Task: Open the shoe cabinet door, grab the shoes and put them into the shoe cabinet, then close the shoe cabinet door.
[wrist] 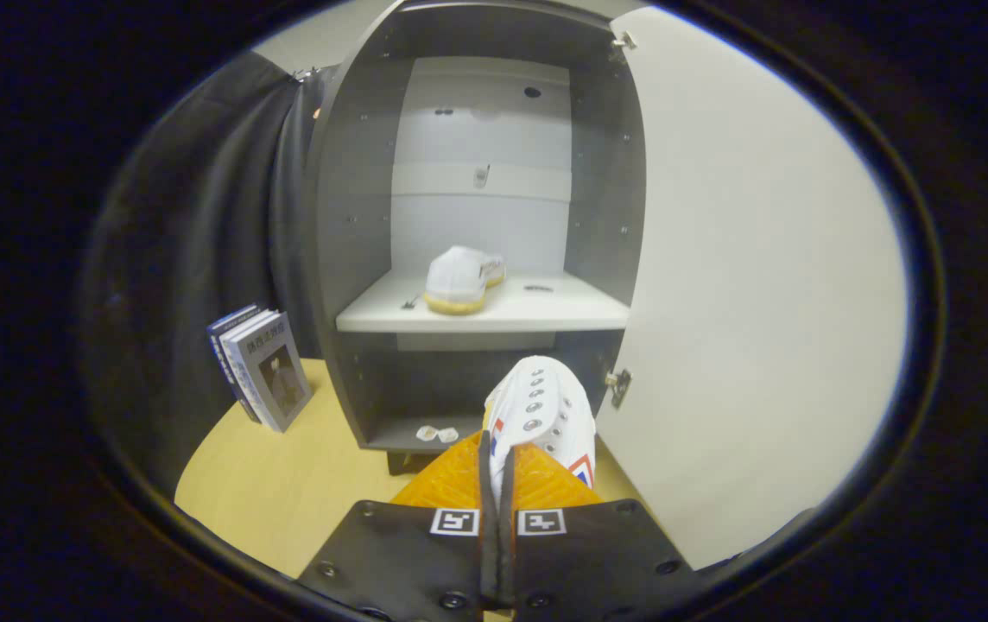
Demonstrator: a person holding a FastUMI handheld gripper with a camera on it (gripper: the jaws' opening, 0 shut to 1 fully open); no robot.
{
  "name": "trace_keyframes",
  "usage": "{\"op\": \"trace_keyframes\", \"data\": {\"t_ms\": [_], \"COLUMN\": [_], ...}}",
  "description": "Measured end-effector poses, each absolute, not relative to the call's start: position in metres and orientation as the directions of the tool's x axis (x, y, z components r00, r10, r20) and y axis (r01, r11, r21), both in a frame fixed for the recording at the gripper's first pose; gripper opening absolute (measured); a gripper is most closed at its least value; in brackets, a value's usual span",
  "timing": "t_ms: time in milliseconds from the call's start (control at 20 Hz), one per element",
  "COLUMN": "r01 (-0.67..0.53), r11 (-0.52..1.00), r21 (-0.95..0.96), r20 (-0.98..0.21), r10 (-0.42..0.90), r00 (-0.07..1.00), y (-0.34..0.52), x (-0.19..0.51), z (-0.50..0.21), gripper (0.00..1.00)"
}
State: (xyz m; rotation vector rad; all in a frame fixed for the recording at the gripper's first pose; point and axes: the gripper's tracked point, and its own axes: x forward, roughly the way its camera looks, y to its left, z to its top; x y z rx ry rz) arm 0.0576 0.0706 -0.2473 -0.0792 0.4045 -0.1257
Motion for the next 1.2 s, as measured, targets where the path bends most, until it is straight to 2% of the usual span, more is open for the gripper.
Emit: {"op": "trace_keyframes", "data": {"t_ms": [400, 850, 1200], "r01": [0.055, 0.023, -0.001], "r11": [0.99, 0.986, 0.983], "r21": [-0.13, -0.167, -0.186], "r20": [-0.286, -0.327, -0.381], "r10": [-0.091, -0.078, -0.071], "r00": [0.954, 0.942, 0.922], "y": [0.049, 0.01, -0.004], "x": [0.171, 0.314, 0.356], "z": [-0.185, -0.205, -0.232], "gripper": [0.02, 0.02, 0.02]}}
